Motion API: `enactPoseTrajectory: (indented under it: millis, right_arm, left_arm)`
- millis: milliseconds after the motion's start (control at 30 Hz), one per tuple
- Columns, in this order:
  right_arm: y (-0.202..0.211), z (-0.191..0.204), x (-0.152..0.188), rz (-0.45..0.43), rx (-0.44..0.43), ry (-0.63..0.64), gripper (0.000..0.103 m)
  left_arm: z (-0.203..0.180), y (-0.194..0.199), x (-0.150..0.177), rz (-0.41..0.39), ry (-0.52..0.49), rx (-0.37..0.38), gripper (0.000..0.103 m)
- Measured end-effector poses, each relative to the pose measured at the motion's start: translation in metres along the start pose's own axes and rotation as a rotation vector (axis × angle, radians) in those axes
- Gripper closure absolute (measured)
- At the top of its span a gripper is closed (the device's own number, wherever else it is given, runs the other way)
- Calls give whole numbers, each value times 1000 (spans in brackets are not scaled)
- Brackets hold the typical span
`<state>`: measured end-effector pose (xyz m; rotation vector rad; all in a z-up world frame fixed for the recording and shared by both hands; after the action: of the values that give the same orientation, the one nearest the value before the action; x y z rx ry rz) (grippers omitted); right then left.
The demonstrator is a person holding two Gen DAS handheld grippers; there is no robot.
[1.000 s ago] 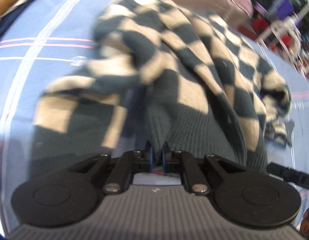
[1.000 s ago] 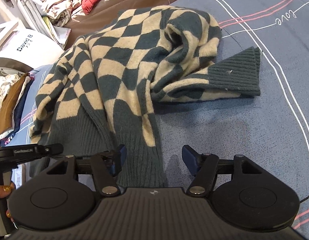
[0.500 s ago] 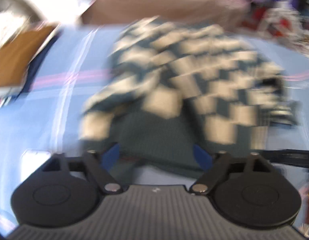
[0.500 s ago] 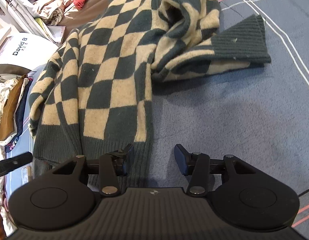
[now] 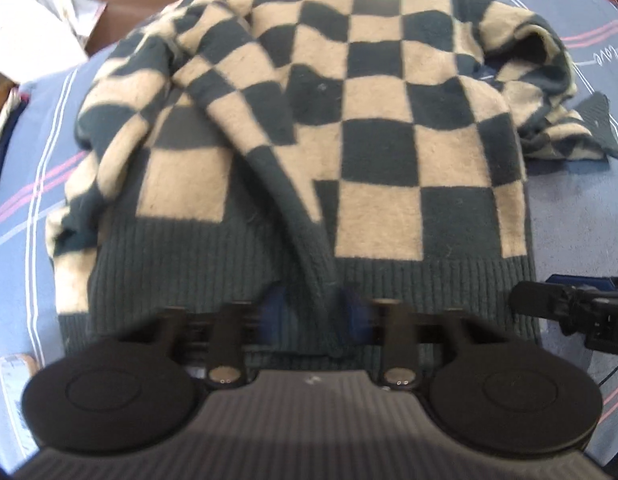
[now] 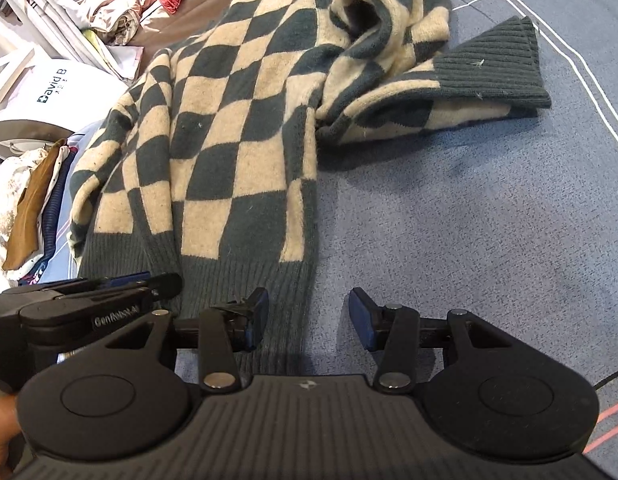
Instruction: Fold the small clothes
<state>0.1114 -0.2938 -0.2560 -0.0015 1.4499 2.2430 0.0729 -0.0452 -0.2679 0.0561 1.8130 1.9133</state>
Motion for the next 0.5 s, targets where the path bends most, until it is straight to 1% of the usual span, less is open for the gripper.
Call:
enactPoseTrajectory:
  millis: [33, 67, 100, 167, 200, 233, 267, 300, 333, 367, 433, 467, 500]
  right_arm:
    - [0, 1, -1, -3, -5, 0, 24]
    - [0, 2, -1, -7, -12, -1, 24]
    - [0, 2, -2, -10, -23, -6, 24]
    - [-4, 4, -1, 2, -42, -10, 24]
    - [-6, 5, 1, 7, -38, -6, 24]
    - [-6, 7, 1, 7, -30, -2, 24]
    - [-6, 8, 1, 6, -32, 2, 24]
    - [-6, 9, 1, 5, -45, 0, 24]
    - [-7, 10, 1, 6, -58, -10, 24]
    - [-8, 11, 1, 9, -63, -16, 24]
    - [-12, 15, 1, 11, -67, -8, 24]
    - [-15, 16, 1, 14, -68, -15, 28]
    - [-18, 16, 0, 14, -71, -30, 53]
  left_arm:
    - [-4, 3, -1, -22, -7, -31, 33]
    - [-6, 6, 0, -33, -14, -34, 33]
    - [-9, 5, -1, -35, -18, -14, 35]
    - [-11, -2, -4, -14, 0, 28, 65]
    - [-11, -7, -6, 7, 7, 44, 89]
    - [-11, -10, -7, 15, 10, 37, 93]
    - [-11, -11, -9, 19, 8, 33, 96]
    - [-11, -13, -11, 28, 11, 39, 97]
    - [-8, -13, -12, 37, 35, 53, 98]
    - [-1, -11, -11, 42, 76, 72, 98]
    - [17, -11, -10, 45, 163, 82, 99]
    - [27, -11, -8, 47, 200, 88, 99]
    - [36, -12, -7, 49, 234, 93, 99]
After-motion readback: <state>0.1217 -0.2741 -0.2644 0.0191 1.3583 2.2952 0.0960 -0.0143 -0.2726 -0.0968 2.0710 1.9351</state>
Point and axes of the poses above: each gripper's, at about its wrist camera, not at the fingertips, and y roughly against the way its jaws point, z to its left, x to its underside, the point moved 5 cm from there along -y, roughly the way its jaws point, and after that the axes turned 3 degrees about z, right-handed, at the moved point
